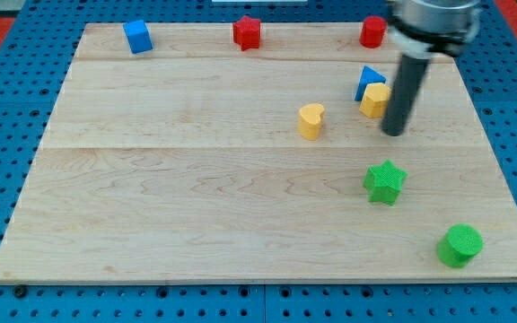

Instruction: Adjust the red circle to the top left of the board

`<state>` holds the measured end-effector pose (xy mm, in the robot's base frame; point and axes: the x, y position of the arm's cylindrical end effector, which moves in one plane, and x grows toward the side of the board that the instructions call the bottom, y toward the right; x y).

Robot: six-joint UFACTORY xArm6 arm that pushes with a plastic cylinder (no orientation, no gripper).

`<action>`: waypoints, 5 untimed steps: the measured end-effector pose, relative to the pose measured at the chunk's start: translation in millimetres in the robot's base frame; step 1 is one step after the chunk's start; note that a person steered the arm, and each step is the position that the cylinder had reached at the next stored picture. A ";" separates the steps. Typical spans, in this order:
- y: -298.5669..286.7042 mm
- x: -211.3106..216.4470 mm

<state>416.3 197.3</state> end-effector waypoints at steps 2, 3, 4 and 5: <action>-6.4 -51.7; -97.5 -84.2; -142.0 -81.1; -78.1 -62.2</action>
